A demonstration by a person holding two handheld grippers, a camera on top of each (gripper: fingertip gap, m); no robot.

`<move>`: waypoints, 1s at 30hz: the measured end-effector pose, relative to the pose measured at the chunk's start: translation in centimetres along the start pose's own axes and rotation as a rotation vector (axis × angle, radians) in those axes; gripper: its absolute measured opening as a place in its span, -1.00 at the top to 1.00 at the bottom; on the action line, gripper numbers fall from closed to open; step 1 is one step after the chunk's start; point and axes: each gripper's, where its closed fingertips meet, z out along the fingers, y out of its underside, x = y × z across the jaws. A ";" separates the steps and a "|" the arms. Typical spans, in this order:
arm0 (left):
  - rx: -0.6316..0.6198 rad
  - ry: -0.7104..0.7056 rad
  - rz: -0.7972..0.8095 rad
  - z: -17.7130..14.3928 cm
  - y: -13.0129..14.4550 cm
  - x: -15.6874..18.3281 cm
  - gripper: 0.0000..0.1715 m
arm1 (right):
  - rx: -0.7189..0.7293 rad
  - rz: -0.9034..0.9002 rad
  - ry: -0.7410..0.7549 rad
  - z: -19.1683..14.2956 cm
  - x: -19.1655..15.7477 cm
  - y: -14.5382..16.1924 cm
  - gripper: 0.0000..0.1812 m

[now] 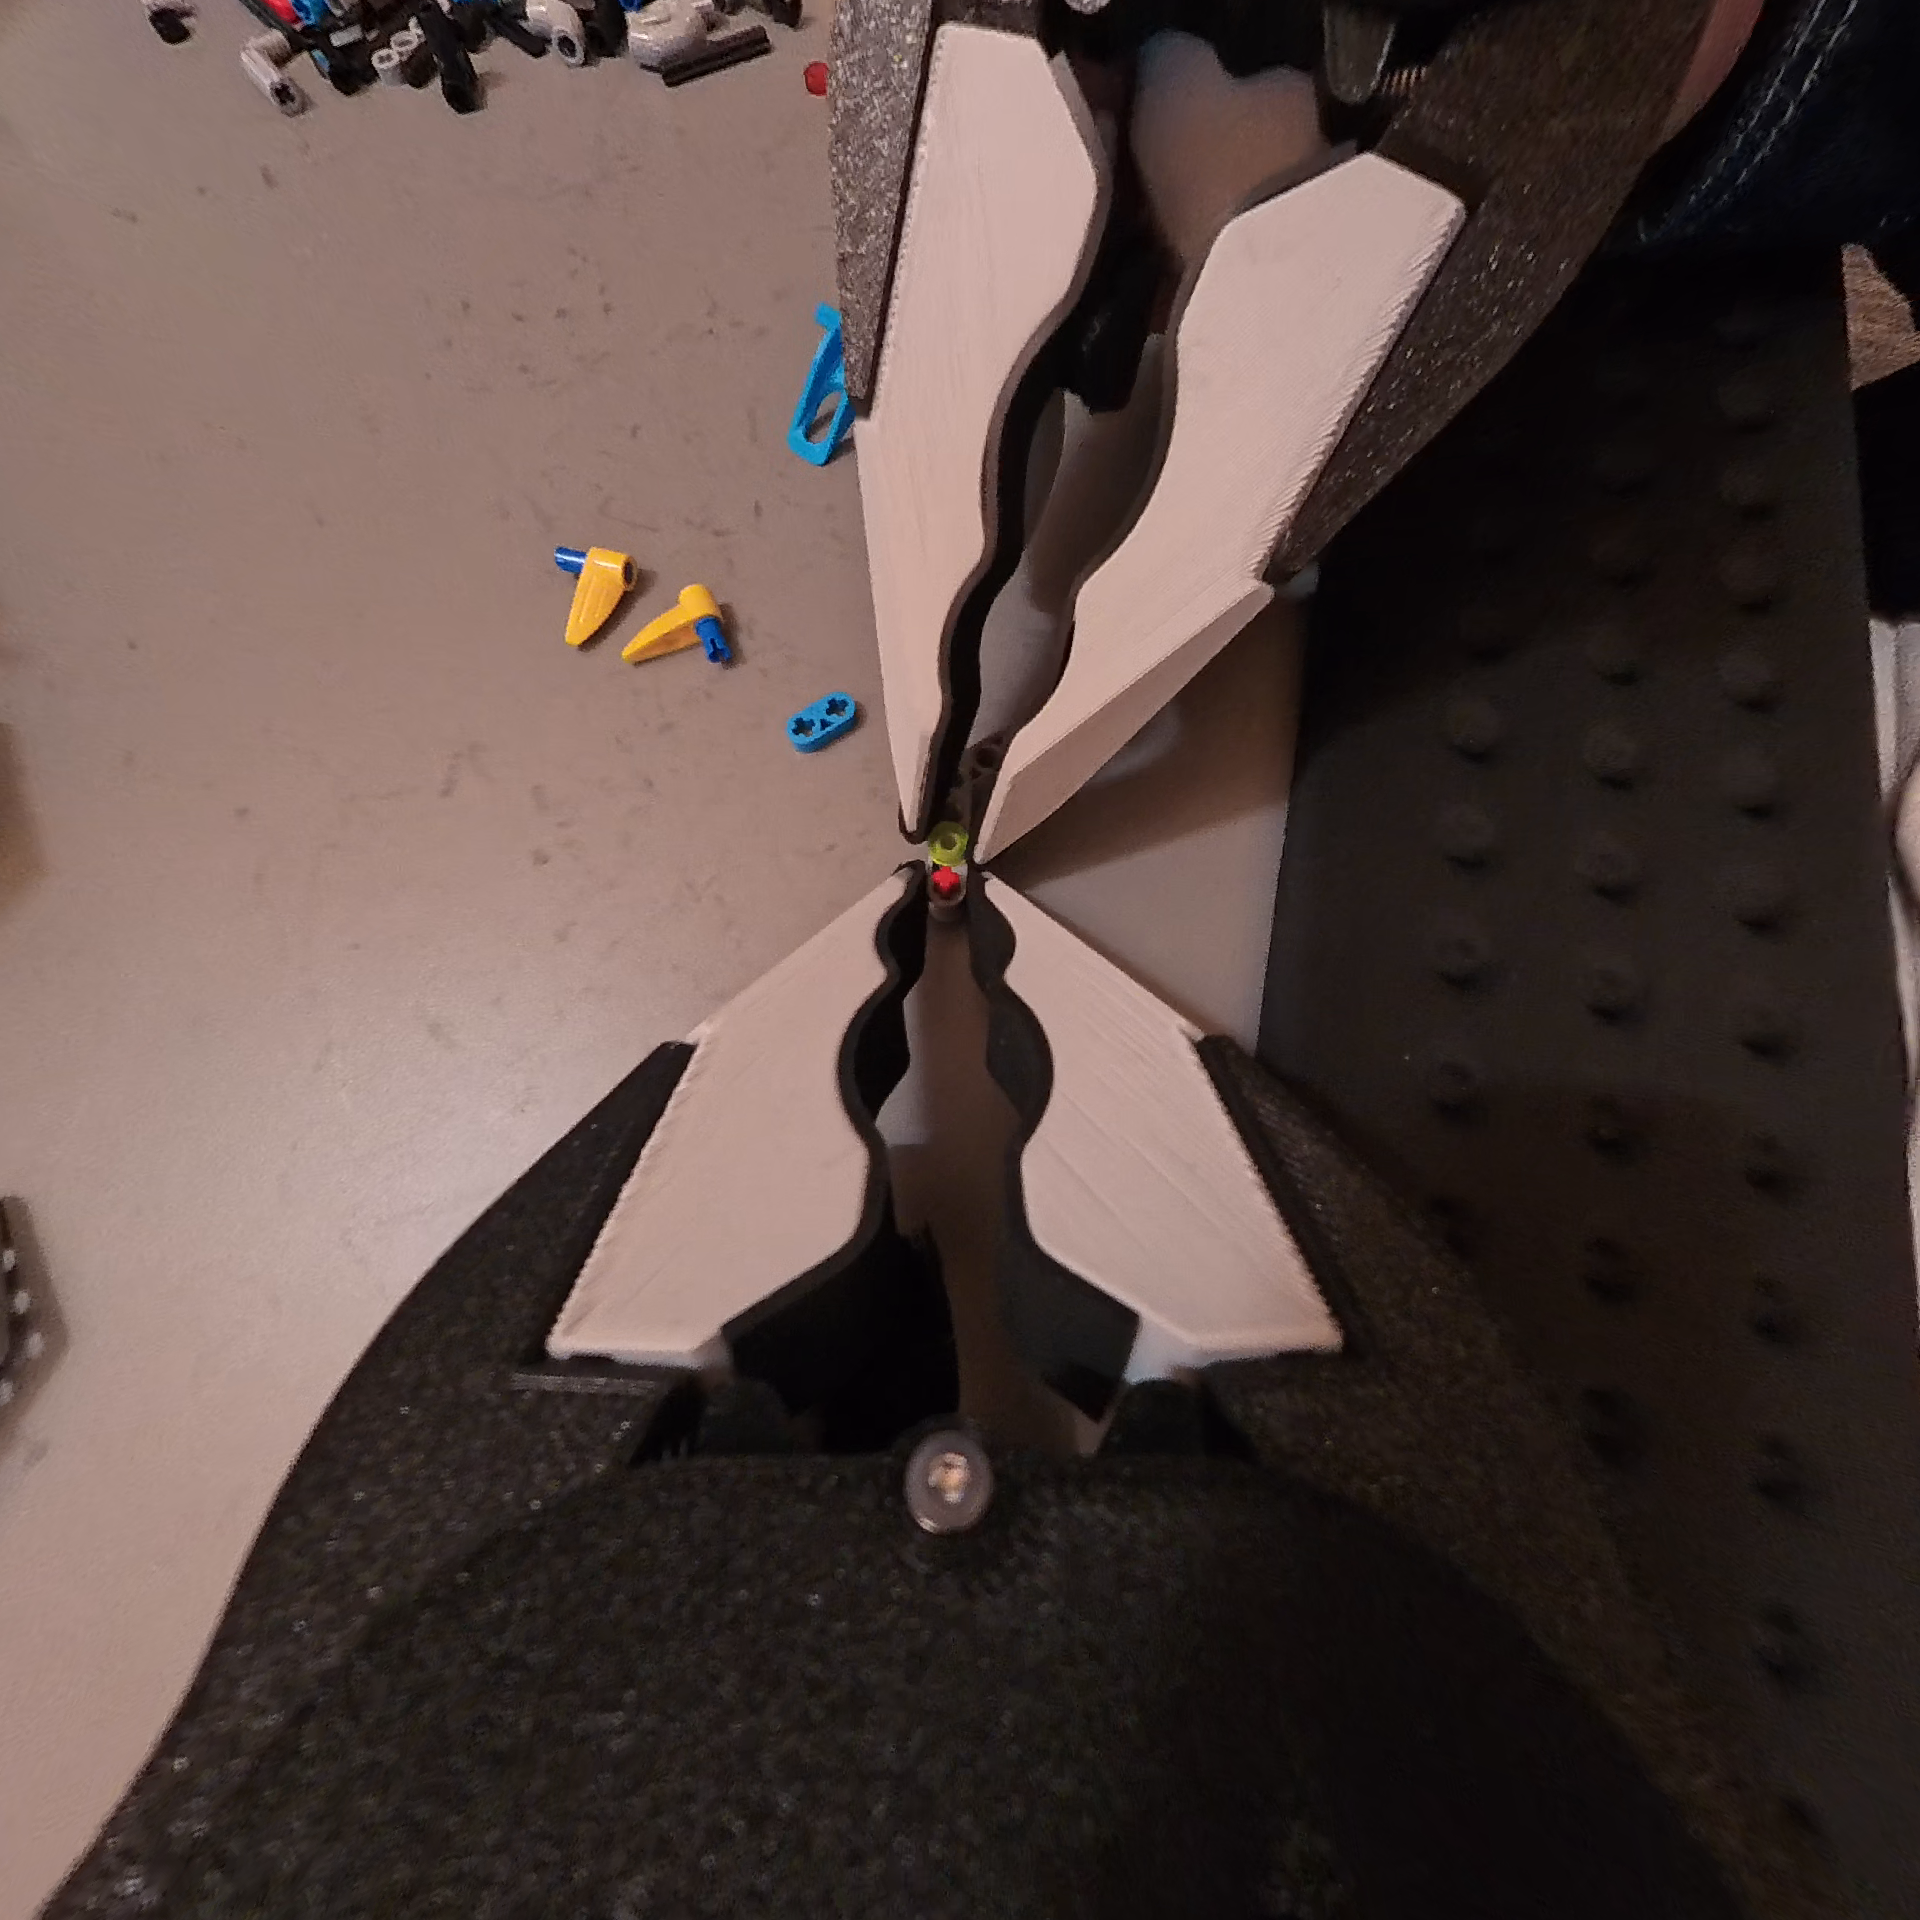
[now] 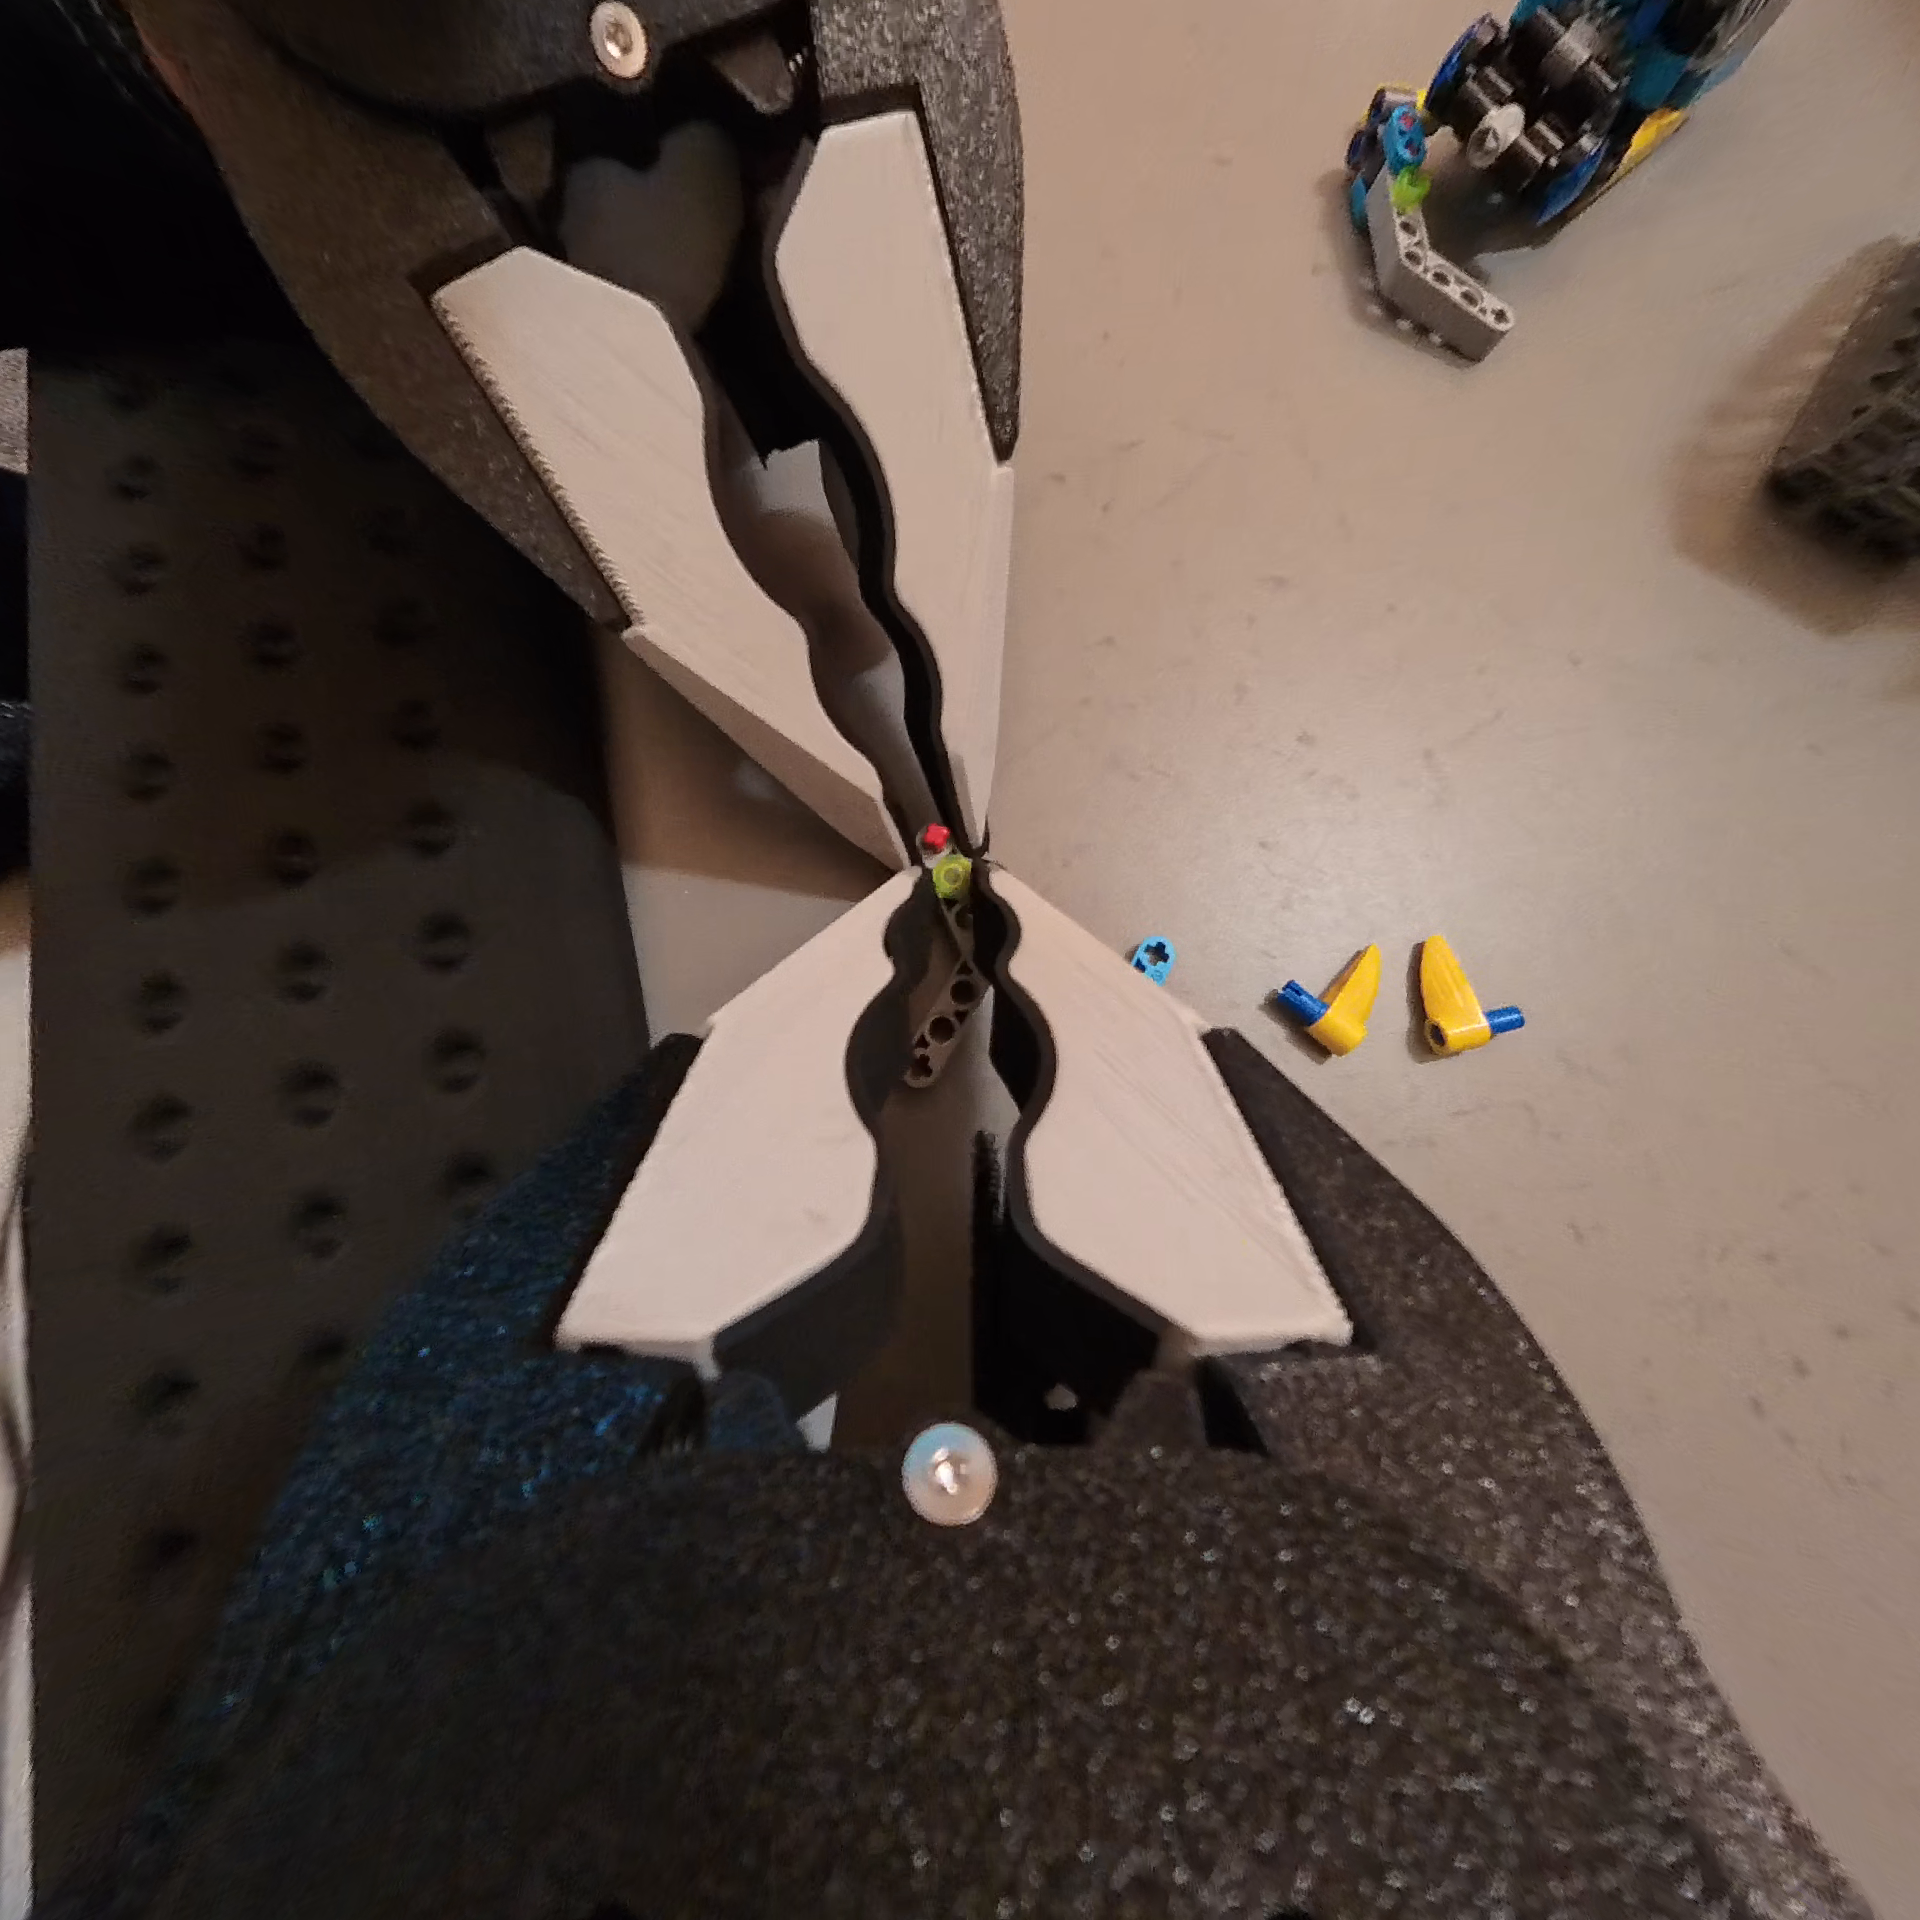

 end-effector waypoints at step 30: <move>0.064 0.074 -0.060 -1.3 -0.4 0.1 0.90 | -0.005 -0.028 -0.025 0.2 -0.3 0.2 0.94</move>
